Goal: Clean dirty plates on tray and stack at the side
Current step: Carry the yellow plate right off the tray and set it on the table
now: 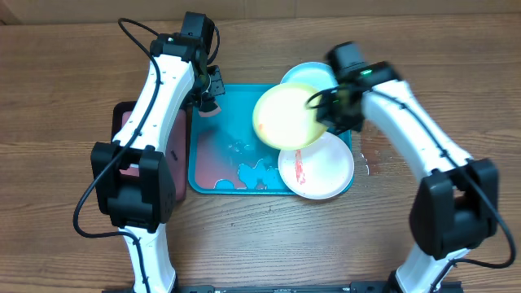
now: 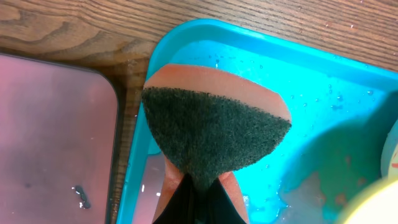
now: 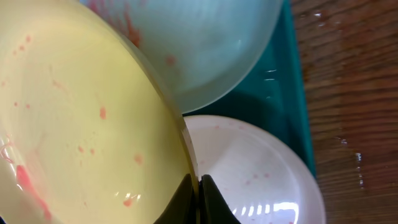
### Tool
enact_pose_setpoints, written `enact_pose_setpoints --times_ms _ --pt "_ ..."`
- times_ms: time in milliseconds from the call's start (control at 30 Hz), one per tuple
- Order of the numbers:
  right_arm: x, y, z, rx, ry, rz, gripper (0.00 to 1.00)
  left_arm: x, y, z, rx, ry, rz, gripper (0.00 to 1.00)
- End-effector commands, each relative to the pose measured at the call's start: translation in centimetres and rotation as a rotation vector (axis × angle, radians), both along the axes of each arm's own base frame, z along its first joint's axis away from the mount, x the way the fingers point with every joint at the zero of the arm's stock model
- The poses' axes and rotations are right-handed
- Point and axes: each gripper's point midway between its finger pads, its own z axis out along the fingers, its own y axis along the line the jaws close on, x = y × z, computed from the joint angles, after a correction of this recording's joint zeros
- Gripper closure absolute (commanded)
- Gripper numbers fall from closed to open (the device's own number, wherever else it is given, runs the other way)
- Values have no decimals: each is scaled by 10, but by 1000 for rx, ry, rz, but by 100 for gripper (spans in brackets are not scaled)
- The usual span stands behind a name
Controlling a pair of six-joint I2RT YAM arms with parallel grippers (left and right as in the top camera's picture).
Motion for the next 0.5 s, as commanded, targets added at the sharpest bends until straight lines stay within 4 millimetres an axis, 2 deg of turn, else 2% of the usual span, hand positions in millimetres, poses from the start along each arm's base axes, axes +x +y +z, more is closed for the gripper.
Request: enact_pose_setpoints --times_ms 0,100,133,167,200,300,333,467 --pt "10 -29 33 129 -54 -34 96 -1 5 -1 29 2 -30 96" --pt "12 -84 31 104 -42 -125 96 -4 6 -1 31 13 -33 96" --pt "10 -110 28 83 -35 -170 96 -5 6 -2 32 18 -34 96" --pt "9 -124 27 69 -31 -202 96 -6 6 -2 33 21 -35 96" --pt "6 -146 24 48 -22 -249 96 -6 6 -2 33 24 -34 96" --pt "-8 -193 13 33 3 -354 96 -7 6 -2 34 26 -34 96" --pt "-17 -215 2 35 17 -412 96 -7 6 -2 34 26 -35 96" --pt "-33 -238 -30 38 34 -486 96 -7 6 -2 33 27 -35 96"
